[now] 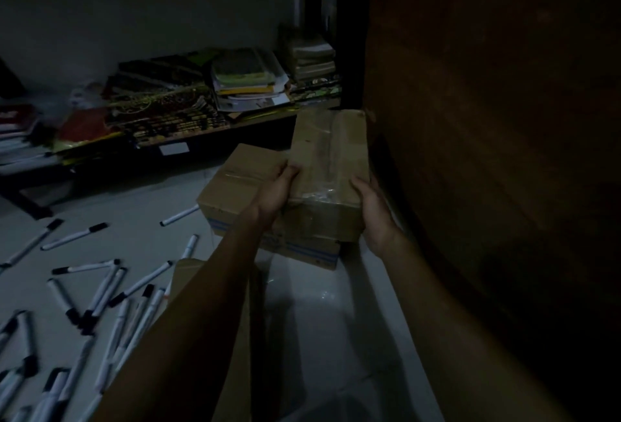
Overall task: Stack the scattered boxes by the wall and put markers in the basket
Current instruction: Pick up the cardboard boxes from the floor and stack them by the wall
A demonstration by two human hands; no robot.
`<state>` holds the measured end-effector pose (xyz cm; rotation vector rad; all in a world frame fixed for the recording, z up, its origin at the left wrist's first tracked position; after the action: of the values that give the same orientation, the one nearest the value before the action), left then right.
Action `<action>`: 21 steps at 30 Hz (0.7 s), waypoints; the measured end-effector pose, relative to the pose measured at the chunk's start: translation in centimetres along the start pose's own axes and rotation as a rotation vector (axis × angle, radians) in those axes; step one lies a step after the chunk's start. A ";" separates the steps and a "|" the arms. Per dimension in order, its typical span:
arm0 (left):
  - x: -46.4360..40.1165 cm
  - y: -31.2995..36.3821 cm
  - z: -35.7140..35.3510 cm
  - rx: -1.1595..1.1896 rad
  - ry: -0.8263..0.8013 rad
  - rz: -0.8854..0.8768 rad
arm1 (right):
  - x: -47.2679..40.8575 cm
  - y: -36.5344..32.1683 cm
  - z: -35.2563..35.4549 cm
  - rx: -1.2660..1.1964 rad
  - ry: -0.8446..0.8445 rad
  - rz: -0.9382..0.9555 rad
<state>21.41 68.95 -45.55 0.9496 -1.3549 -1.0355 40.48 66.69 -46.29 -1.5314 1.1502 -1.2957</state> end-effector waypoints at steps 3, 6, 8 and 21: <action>0.4 -1.4 -1.8 0.241 -0.104 0.088 | 0.1 0.4 -0.4 -0.090 -0.065 -0.017; 0.8 -1.6 -2.1 0.311 -0.100 0.076 | 0.2 0.6 -0.1 -0.117 -0.061 -0.013; 1.4 -1.6 -2.0 0.320 -0.080 0.063 | 0.7 0.5 -0.2 -0.113 -0.055 0.010; 9.7 -3.1 -3.7 0.307 -0.082 0.036 | 9.4 1.3 1.4 -0.112 0.008 0.061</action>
<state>24.53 58.59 -45.76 1.1123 -1.6247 -0.8605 42.20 57.32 -45.38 -1.5601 1.2833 -1.2163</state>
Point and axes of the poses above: each hand's wrist, its own x-axis away from the middle knuckle, its own z-axis out of the back of the hand, y = z × x, the point moved 8 cm from there along -x, towards the middle knuckle, and after that the axes turned 5 degrees about -y, right-handed, at the moved point
